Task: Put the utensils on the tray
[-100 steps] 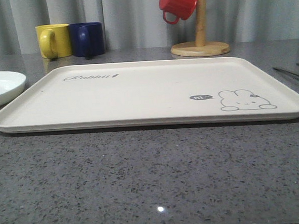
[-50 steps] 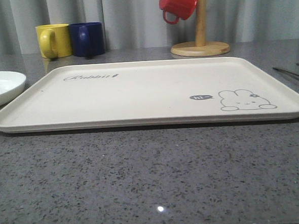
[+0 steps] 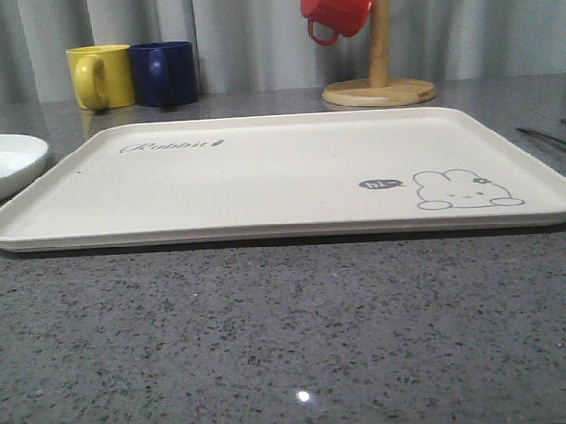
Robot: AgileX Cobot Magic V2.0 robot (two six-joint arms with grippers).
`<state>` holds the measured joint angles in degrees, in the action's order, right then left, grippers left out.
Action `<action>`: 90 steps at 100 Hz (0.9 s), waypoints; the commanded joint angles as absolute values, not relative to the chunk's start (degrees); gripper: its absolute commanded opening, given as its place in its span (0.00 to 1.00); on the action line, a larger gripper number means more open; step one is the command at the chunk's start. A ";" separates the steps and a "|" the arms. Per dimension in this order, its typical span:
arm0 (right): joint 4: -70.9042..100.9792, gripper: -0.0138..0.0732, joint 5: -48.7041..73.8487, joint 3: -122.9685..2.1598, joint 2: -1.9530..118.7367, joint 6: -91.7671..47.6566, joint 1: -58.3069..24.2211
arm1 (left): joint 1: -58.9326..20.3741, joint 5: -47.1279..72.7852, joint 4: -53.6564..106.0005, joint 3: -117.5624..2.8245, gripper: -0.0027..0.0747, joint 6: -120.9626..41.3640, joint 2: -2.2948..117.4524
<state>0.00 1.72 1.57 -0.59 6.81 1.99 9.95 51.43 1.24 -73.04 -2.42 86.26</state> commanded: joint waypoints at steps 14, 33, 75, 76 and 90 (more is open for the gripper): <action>0.00 0.08 -2.68 0.56 -1.84 6.33 1.83 | 11.24 49.04 4.53 -75.12 0.69 -4.08 89.70; 0.00 0.08 -2.68 0.56 -1.84 6.33 1.83 | 11.38 48.70 4.52 -75.12 0.69 -4.48 92.50; 0.00 0.08 -2.68 0.56 -1.84 6.33 1.83 | 11.38 49.86 4.81 -75.12 0.37 -5.09 94.30; 0.00 0.08 -2.68 0.56 -1.84 6.33 1.83 | 11.38 49.86 4.81 -75.12 0.35 -5.09 94.30; 0.00 0.08 -2.68 0.56 -1.84 6.33 1.83 | 11.38 50.12 4.81 -75.02 0.13 -5.09 94.79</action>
